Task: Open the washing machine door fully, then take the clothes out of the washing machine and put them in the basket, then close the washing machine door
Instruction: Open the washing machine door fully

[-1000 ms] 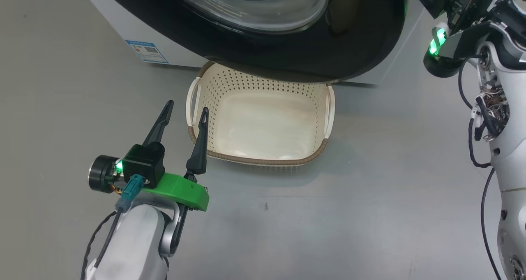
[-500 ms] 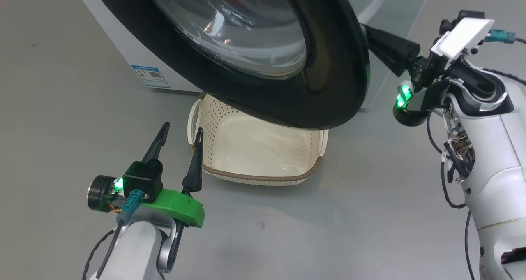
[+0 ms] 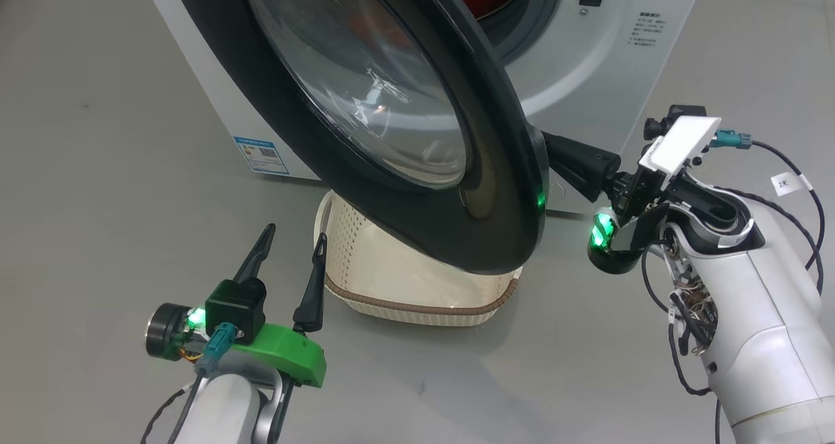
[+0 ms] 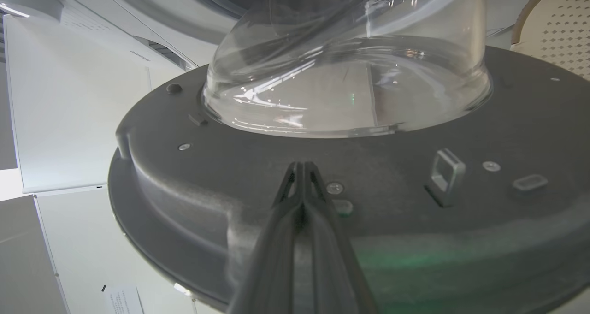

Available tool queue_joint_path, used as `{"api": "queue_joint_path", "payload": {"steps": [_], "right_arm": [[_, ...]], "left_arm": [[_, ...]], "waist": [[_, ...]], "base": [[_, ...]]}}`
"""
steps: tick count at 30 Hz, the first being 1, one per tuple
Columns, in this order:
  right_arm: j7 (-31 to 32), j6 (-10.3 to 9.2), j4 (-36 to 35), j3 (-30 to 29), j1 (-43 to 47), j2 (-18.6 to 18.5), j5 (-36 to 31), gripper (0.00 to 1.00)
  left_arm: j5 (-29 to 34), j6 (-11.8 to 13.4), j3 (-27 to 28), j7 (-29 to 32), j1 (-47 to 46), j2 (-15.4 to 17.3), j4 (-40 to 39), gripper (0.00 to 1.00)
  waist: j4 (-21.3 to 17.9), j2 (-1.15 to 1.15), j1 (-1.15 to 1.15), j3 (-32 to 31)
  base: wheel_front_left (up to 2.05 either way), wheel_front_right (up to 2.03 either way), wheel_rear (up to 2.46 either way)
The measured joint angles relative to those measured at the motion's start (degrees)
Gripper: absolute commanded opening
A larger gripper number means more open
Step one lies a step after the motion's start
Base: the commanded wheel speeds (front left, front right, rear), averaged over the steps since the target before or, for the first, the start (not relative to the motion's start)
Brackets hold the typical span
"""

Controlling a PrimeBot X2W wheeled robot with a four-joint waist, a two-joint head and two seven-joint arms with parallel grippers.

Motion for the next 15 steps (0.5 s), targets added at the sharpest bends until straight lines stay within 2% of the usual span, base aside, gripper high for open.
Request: {"api": "queue_joint_path", "payload": {"steps": [15], "right_arm": [[1.0, 0.30, -3.2, 3.1, 7.2, 1.3, 3.0, 0.00]], "left_arm": [[0.3, -0.5, -0.5, 0.0, 2.3, 0.1, 0.3, 1.00]], "waist": [[4.6, 0.00, 0.00, -4.3]], "base": [[0.00, 0.00, 0.00]]}}
